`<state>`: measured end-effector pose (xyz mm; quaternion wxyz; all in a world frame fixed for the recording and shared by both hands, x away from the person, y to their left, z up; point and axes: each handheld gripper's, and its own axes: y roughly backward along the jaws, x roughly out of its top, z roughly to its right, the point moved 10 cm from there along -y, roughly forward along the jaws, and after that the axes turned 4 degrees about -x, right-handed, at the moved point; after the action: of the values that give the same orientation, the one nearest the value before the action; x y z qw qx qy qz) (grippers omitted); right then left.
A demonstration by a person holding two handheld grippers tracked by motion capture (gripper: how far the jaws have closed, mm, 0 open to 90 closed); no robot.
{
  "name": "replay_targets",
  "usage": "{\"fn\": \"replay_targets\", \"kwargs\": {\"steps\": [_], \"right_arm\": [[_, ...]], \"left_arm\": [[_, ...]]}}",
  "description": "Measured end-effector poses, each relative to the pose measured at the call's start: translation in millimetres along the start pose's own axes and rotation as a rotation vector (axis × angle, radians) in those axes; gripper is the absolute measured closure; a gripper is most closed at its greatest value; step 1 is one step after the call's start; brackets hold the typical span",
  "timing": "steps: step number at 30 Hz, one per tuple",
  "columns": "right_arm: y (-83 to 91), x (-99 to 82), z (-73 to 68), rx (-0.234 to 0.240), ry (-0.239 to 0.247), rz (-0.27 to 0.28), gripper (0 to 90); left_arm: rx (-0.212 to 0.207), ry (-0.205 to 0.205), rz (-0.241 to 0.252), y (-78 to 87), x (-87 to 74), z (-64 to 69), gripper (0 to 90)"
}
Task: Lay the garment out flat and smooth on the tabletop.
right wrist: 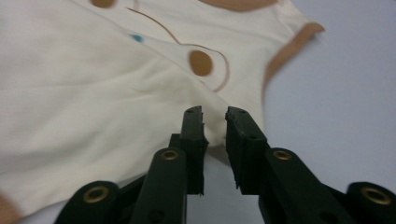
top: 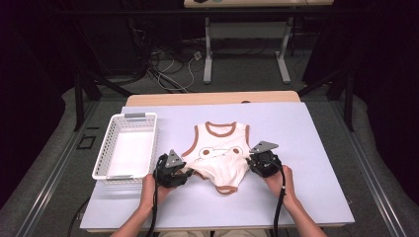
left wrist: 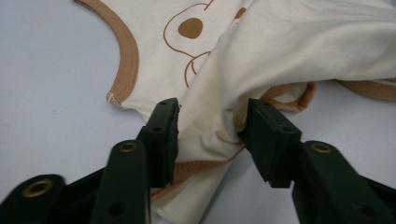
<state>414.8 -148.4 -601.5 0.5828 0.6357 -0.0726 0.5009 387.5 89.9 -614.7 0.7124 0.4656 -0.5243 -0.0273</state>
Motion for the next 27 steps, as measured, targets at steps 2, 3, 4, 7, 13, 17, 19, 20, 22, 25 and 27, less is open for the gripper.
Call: {"fn": "replay_targets", "kwargs": {"steps": [2, 3, 4, 7, 13, 17, 19, 20, 22, 25, 27], "right_arm": [[10.2, 1.8, -12.0, 0.047, 0.021, 0.009, 64.8], [17.3, 2.3, -23.2, 0.101, 0.035, 0.026, 60.7], [22.5, 1.3, -30.8, 0.120, 0.035, 0.028, 56.1], [30.6, -4.7, -53.5, 0.188, 0.072, 0.022, 54.0], [30.2, -22.4, -80.4, 0.231, 0.137, -0.018, 52.0], [19.1, -29.3, -85.1, 0.249, 0.152, -0.054, 65.4], [17.9, -29.8, -88.3, 0.274, 0.141, -0.044, 72.9], [17.9, -30.3, -88.0, 0.282, 0.144, -0.051, 76.2], [16.7, -29.7, -87.5, 0.281, 0.139, -0.045, 79.8], [16.5, -29.6, -85.7, 0.280, 0.124, -0.047, 83.4], [15.9, -29.2, -84.2, 0.276, 0.127, -0.044, 85.9]], "left_arm": [[0.005, -0.010, 0.002, 4.9, 0.1, 2.3, 45.8], [0.004, -0.013, 0.007, 8.2, 0.5, 3.8, 42.5], [-0.004, -0.009, 0.011, 11.4, 0.6, 6.3, 39.8], [0.003, -0.032, 0.004, 18.8, 0.0, 10.3, 35.6], [-0.013, -0.037, 0.022, 35.9, -1.7, 29.6, 33.6], [-0.076, -0.072, -0.014, 26.4, -7.3, 51.9, 35.6], [-0.110, -0.078, -0.037, 15.1, -8.7, 62.1, 37.6], [-0.114, -0.088, -0.053, 8.3, -9.3, 66.3, 38.2], [-0.101, -0.100, -0.063, 1.3, -9.9, 68.9, 39.1], [-0.100, -0.073, -0.047, -3.4, -8.2, 65.7, 42.3], [-0.099, -0.054, -0.044, -6.3, -7.3, 63.1, 43.7]]}}
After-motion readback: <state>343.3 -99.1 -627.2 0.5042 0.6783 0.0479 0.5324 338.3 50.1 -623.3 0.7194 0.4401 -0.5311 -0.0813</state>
